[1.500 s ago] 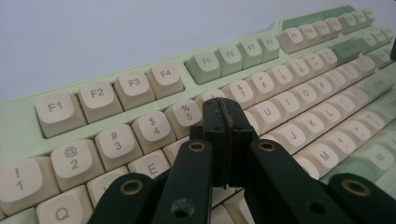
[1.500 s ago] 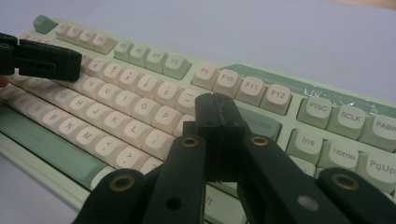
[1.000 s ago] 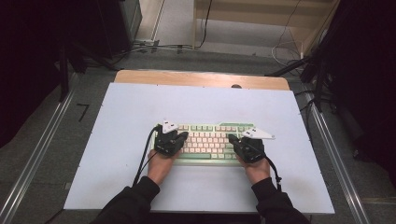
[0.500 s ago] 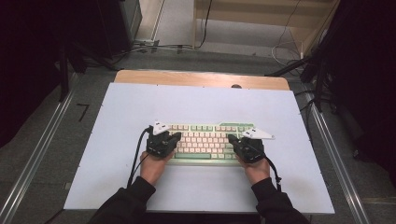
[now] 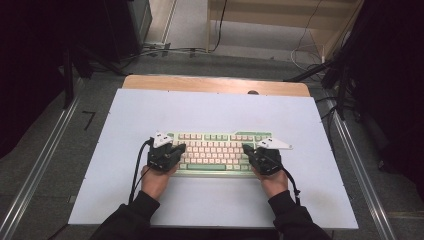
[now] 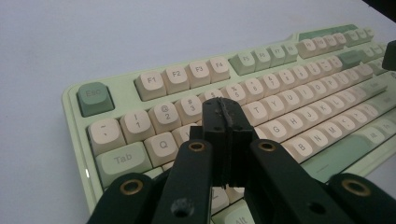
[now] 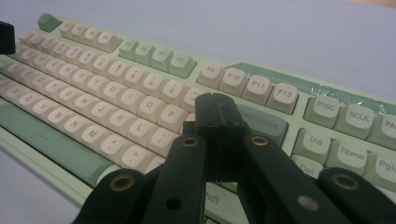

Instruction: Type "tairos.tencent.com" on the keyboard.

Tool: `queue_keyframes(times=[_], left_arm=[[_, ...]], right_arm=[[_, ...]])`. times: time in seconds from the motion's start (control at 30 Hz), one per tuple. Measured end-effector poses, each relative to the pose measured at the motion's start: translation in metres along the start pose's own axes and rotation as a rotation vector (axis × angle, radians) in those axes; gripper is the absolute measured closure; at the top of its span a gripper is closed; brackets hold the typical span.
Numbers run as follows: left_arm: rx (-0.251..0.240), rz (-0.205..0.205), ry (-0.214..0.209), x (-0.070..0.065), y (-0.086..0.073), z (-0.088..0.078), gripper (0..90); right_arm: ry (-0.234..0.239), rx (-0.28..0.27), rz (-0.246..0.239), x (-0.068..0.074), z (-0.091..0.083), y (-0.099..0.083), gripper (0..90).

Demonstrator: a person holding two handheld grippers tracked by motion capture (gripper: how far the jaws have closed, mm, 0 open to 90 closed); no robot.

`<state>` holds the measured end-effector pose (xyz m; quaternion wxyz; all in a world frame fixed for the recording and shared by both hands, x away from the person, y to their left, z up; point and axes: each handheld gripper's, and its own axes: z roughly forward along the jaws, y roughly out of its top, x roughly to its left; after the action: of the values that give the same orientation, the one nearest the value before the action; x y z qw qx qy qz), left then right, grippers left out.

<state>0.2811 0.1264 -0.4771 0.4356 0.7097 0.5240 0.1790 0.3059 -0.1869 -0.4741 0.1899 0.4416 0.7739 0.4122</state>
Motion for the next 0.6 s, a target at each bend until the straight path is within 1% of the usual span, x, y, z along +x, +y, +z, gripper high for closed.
queue_keyframes(times=[0.3,0.43,0.6], left_arm=[[0.011,0.007,-0.006,0.0002,-0.0036,-0.0064,90.0],[0.02,0.005,-0.003,0.001,-0.0061,-0.0056,90.0],[0.031,0.0,0.024,0.0044,-0.0092,-0.0032,90.0]], right_arm=[[0.003,-0.003,-0.003,0.0004,-0.0008,-0.0001,87.5],[0.003,-0.004,-0.003,0.0005,-0.0007,-0.0001,87.5],[0.003,-0.003,-0.001,0.0005,-0.0004,-0.0001,87.5]])
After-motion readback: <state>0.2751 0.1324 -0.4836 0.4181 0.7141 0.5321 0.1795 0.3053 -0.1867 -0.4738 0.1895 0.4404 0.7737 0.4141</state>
